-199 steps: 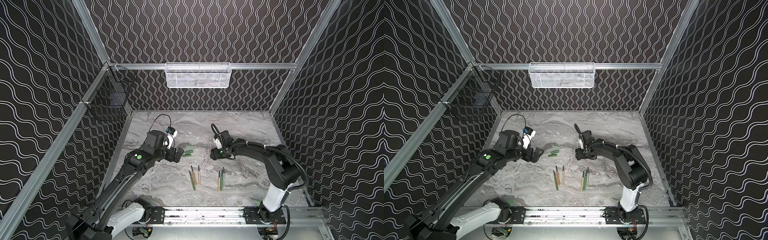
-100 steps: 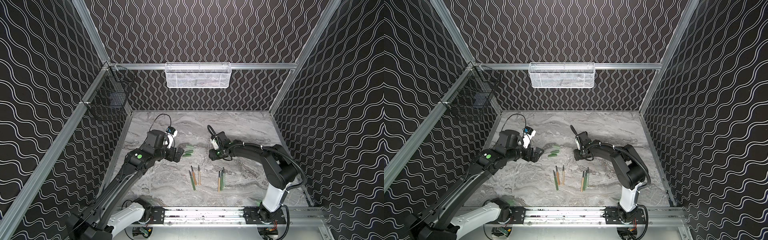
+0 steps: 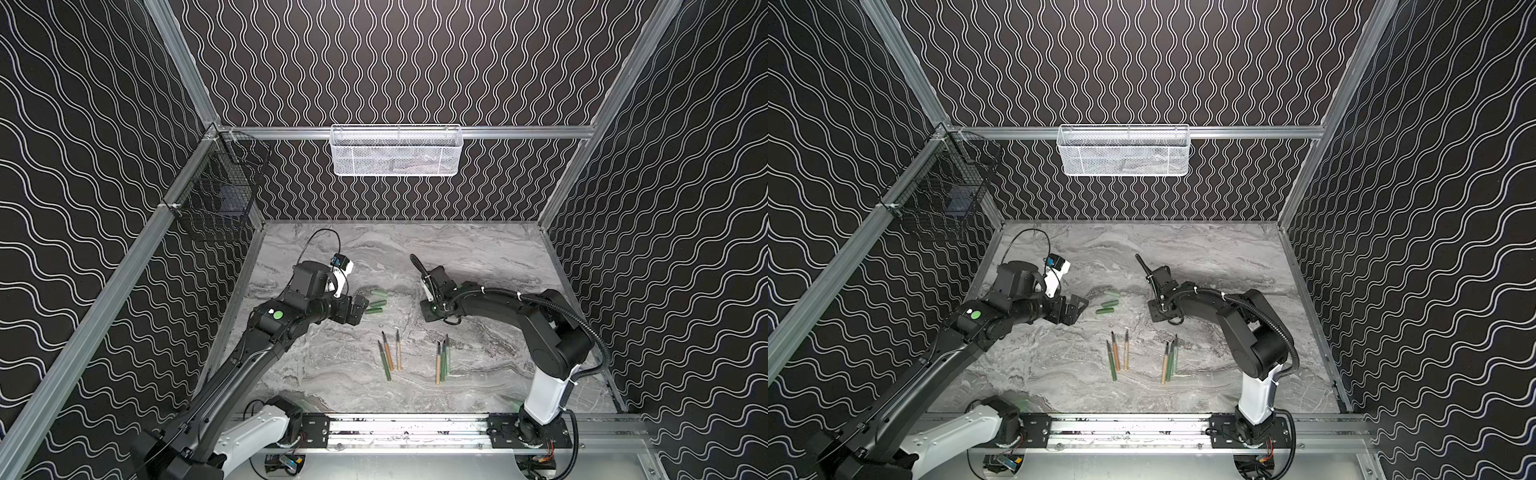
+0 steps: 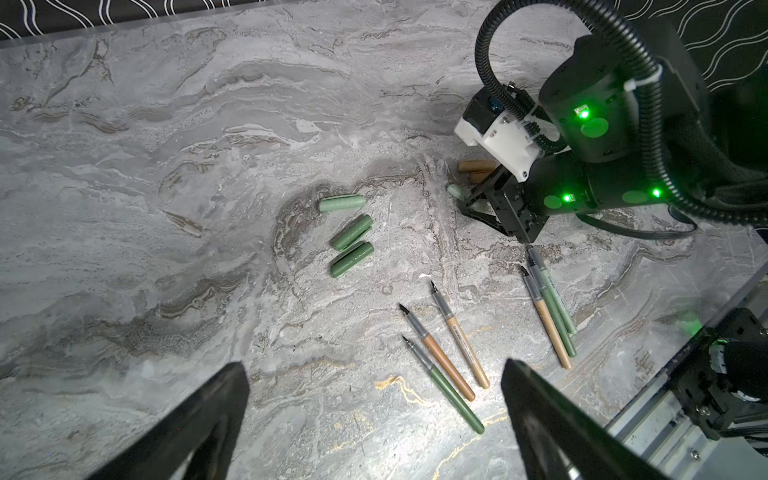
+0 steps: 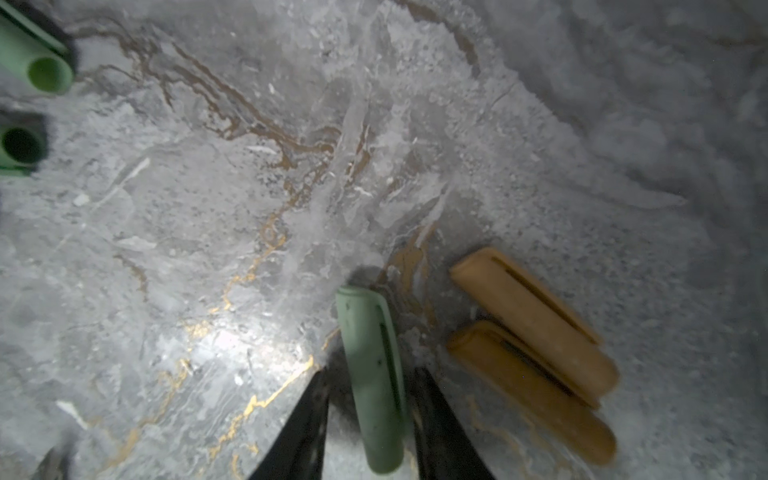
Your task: Insert the pens into the pen caps
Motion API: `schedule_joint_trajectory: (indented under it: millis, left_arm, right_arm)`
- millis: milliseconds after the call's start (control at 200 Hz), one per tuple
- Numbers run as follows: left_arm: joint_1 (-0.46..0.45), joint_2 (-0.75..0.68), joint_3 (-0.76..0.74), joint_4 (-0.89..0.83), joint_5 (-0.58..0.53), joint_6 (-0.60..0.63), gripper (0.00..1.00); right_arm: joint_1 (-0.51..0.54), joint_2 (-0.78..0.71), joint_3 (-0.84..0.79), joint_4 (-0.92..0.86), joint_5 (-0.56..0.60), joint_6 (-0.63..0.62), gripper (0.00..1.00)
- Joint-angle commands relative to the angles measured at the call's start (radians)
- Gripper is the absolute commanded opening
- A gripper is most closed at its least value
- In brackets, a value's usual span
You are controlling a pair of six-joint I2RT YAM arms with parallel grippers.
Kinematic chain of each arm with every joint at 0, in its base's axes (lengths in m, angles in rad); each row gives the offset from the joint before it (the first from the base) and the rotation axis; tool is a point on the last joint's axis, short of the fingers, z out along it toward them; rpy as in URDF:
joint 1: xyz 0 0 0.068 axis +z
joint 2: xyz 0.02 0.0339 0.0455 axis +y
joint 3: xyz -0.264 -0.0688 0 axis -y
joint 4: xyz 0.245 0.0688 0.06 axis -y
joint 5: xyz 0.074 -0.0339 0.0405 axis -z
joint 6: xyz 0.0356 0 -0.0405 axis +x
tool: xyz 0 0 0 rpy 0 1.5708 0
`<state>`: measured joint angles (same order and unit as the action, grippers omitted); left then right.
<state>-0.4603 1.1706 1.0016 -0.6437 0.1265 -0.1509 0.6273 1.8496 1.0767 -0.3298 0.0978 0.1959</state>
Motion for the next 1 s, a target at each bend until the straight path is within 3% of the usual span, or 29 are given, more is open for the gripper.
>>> schedule_joint_trajectory:
  millis: [0,395,706,996]
  left_arm:
    - [0.002,0.002,0.0,0.035,0.013,-0.006,0.99]
    - [0.0,-0.011,-0.02,0.062,0.045,-0.121,0.99]
    - [-0.001,0.026,-0.113,0.211,0.138,-0.272,0.99]
    - [-0.023,0.056,-0.16,0.376,0.27,-0.304,0.99]
  right_arm:
    - [0.002,0.007,-0.028,-0.169,-0.001,0.028,0.33]
    - [0.026,-0.012,-0.032,-0.164,-0.005,0.029,0.14]
    - [0.05,-0.157,-0.119,-0.07,-0.058,0.001,0.1]
    - [0.069,-0.371,-0.248,0.109,-0.236,-0.023,0.1]
